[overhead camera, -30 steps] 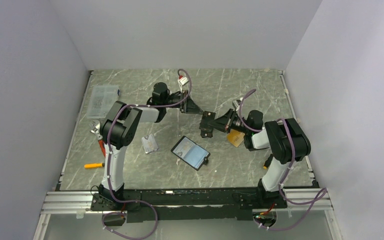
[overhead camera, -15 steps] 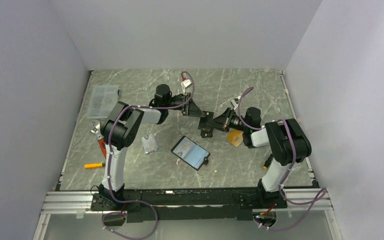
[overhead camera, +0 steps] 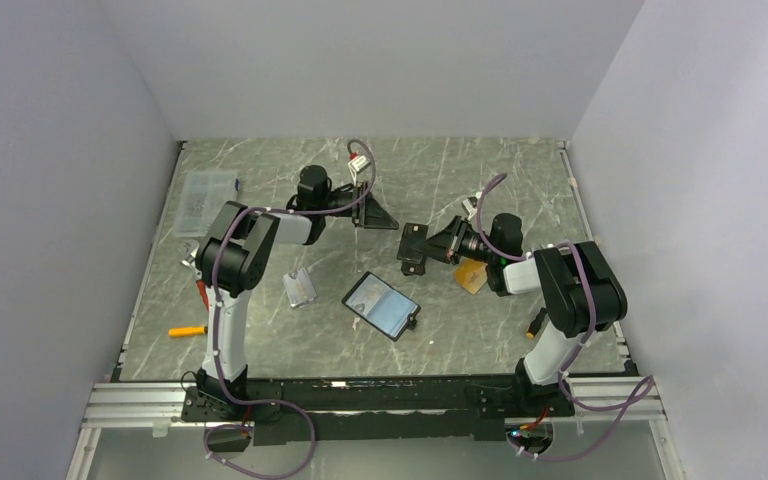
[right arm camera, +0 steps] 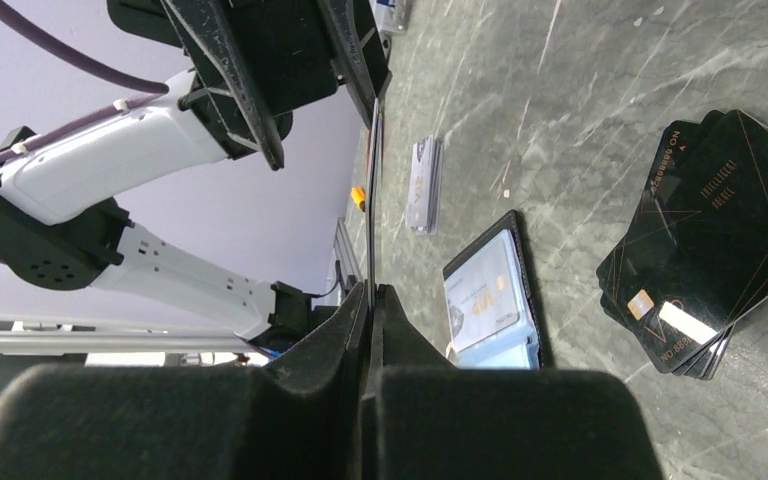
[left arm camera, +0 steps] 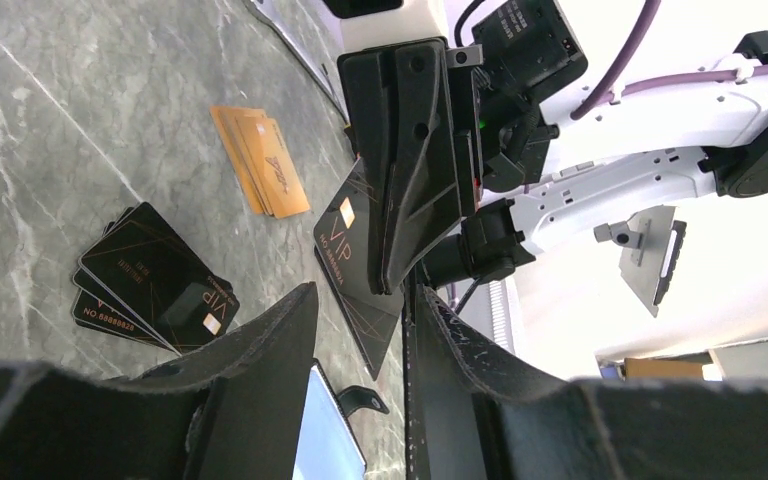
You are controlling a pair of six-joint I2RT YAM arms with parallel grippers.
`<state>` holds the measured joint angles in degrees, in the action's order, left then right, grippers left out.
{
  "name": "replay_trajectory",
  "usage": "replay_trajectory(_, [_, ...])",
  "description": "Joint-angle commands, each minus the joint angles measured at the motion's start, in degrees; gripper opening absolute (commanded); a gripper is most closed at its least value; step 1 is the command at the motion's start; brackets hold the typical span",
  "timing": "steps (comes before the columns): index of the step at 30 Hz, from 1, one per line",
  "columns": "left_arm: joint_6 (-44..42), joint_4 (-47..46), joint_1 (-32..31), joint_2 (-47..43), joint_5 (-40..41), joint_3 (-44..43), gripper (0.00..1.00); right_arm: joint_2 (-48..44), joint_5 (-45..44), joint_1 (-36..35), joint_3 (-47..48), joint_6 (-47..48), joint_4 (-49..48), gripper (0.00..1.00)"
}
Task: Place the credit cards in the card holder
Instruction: Place the credit card at the center of the board.
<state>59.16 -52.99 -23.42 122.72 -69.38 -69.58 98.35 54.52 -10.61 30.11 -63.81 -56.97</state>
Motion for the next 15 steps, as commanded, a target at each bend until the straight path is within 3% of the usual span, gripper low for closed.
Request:
replay_trajectory(1, [-1.4, -1.1, -0.2, -2.2, -0.7, 0.1, 0.47, -1.7, 0.5, -0.1, 0.5, 1.1, -2.4, 0.0])
replay_trajectory(9, [-1.8, 0.5, -1.7, -1.0, -0.4, -0.4, 0.49, -1.8, 0.6, -0.2, 0.8, 0.0, -3.9, 0.0])
replay_trajectory(13, [1.9, -4.0, -1.7, -0.7, -1.0, 2.3, 0.68, -3.1, -0.4, 0.0, 1.2, 0.7, -2.3, 0.0])
replay_trajectory(15, [4.0, -7.2, -1.9, -1.3, -1.7, 3.8, 0.71, -3.1, -0.9, 0.0, 1.7, 0.6, -2.5, 0.0])
